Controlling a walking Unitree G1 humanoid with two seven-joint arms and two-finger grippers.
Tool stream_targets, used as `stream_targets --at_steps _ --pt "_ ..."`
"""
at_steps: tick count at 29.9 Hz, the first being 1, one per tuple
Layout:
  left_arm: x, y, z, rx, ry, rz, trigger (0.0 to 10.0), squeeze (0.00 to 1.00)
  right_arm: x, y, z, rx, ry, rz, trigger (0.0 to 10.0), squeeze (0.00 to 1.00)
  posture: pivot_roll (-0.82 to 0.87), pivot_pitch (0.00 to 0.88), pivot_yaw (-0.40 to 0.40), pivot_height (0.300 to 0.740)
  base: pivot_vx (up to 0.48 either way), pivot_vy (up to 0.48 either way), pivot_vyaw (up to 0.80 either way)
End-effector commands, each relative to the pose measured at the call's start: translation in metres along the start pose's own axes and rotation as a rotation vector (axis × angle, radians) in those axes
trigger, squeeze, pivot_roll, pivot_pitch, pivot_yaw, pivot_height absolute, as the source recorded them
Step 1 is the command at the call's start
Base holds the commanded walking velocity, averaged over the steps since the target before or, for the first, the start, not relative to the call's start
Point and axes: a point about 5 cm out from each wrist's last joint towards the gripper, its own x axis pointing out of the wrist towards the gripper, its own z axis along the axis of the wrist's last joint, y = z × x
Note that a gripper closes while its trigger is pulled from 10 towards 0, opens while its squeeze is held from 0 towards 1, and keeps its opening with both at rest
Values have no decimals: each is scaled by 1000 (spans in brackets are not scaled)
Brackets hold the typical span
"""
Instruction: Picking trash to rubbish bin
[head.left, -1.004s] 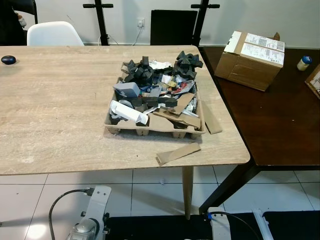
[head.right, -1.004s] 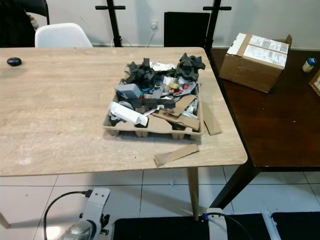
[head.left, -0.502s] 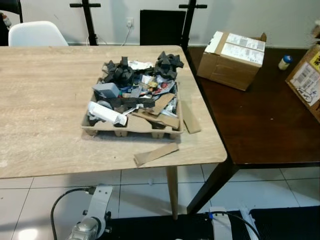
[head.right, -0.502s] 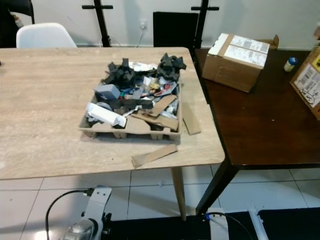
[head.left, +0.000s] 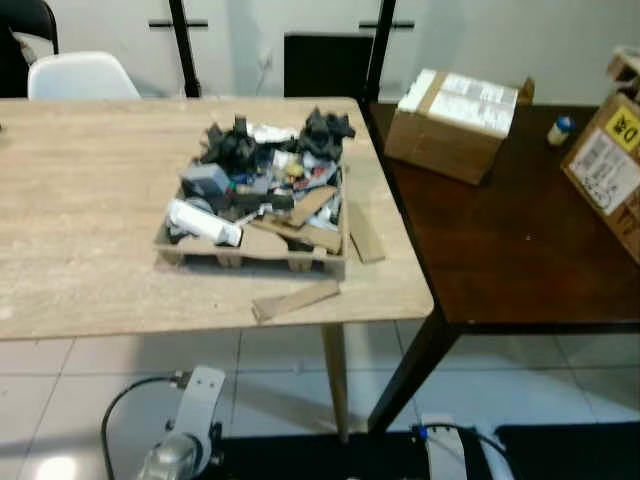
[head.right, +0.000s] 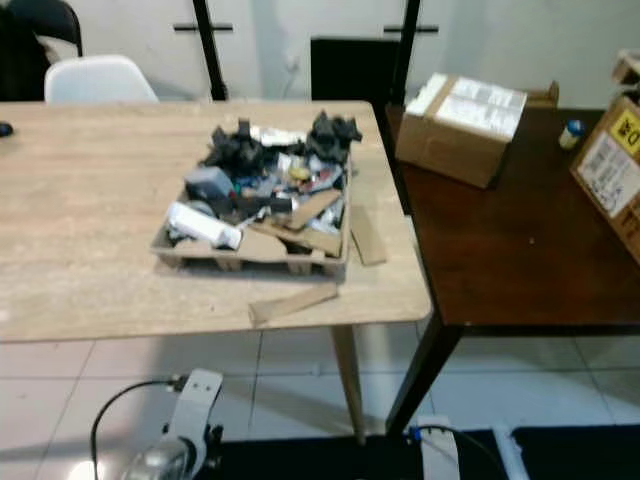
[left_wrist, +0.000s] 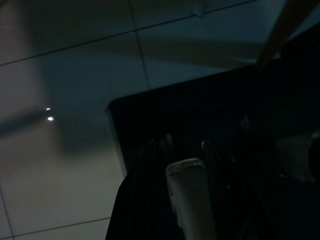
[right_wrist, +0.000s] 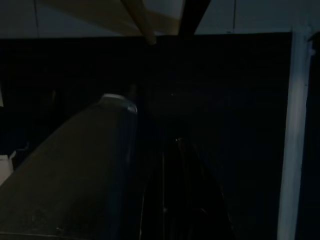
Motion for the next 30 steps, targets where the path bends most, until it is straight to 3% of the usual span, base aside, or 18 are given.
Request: stream_targets --at_steps 1,8,12,22,30 --pt "-1 -1 -7 -20 27 -2 10000 0 -1 -1 -6 -3 23 0 10000 0 23 143 -28 740 0 -326 0" --pt "-1 0 -8 -35 26 5 10000 0 -1 -2 -6 -5 23 0 10000 0 23 143 -29 740 0 -328 0" --pt "-1 0 -7 -108 23 8 10000 0 -1 -2 -6 -5 24 0 10000 0 22 144 -30 740 0 0 0" --pt "-1 0 -5 -125 16 10 10000 0 -2 -3 -7 -5 25 0 10000 0 23 148 -30 740 0 480 0" --pt "-1 4 -6 -85 21 37 10000 0 -1 -1 -8 -6 28 3 10000 0 25 151 -33 740 0 0 0"
